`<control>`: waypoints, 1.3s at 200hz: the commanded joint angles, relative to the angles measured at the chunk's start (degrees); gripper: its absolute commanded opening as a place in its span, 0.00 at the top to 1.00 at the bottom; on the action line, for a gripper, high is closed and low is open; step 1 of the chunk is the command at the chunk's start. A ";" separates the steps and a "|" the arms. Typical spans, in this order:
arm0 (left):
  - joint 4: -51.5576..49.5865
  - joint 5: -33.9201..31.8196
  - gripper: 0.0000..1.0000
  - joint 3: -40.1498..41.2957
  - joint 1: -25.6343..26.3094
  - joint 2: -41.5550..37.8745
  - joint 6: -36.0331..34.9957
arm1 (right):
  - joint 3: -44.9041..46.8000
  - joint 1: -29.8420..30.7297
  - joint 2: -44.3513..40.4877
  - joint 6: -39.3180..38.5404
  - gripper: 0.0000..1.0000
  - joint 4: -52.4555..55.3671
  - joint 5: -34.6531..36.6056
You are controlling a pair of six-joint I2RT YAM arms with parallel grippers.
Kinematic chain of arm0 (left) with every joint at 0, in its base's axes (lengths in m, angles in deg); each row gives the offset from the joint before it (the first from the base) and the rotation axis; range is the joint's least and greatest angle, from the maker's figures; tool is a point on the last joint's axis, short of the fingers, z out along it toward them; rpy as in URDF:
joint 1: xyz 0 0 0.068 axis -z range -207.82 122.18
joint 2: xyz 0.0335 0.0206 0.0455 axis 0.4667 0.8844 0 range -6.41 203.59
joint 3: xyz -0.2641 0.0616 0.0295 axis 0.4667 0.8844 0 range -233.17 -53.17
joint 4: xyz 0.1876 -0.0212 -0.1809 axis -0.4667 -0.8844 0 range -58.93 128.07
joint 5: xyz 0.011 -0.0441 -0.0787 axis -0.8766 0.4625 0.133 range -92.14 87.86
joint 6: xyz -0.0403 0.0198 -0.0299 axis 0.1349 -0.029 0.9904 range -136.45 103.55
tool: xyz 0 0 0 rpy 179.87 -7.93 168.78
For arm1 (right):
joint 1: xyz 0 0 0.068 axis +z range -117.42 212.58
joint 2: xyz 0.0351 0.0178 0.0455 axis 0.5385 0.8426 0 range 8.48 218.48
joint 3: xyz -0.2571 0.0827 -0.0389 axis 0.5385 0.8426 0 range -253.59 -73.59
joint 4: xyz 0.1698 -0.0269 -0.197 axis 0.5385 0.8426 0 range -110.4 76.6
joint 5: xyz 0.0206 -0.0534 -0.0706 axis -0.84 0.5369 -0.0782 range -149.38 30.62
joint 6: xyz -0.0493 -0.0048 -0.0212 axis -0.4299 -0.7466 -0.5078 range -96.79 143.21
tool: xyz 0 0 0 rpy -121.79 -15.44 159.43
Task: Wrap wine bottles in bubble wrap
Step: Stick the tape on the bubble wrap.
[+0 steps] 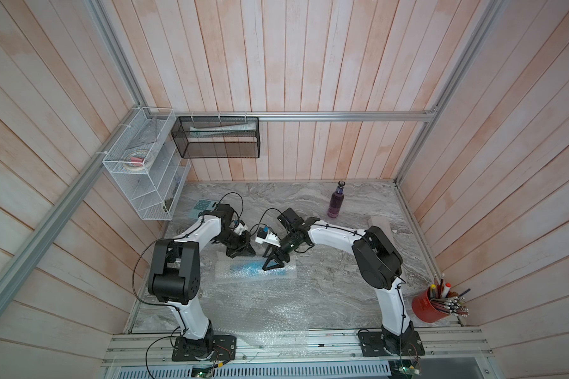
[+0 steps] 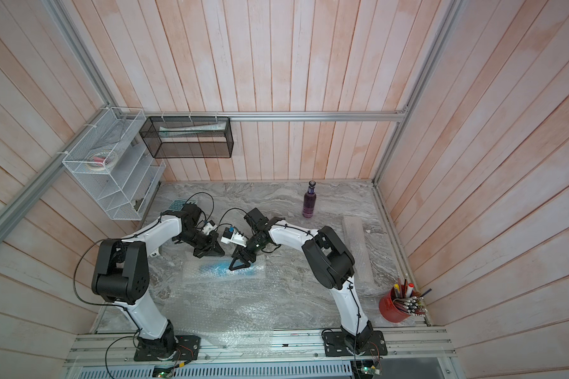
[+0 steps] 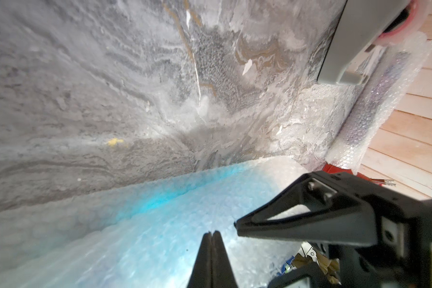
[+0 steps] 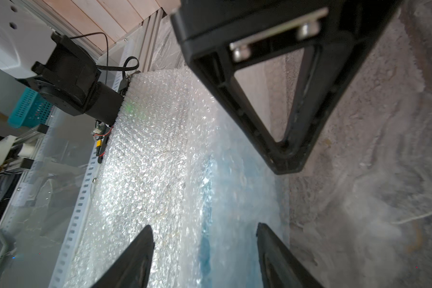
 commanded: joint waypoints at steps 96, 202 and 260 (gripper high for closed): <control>-2.93 0.71 1.00 -0.05 -1.25 -5.59 1.24 | 15.45 6.42 -10.76 -3.14 0.33 -17.65 23.33; -3.61 1.90 1.00 2.34 -1.33 -9.03 2.81 | 23.53 10.89 -15.36 -7.34 0.35 -25.50 34.27; -3.29 3.28 1.00 4.10 -0.60 -10.45 4.11 | 26.56 12.15 -16.51 -8.33 0.49 -28.09 37.64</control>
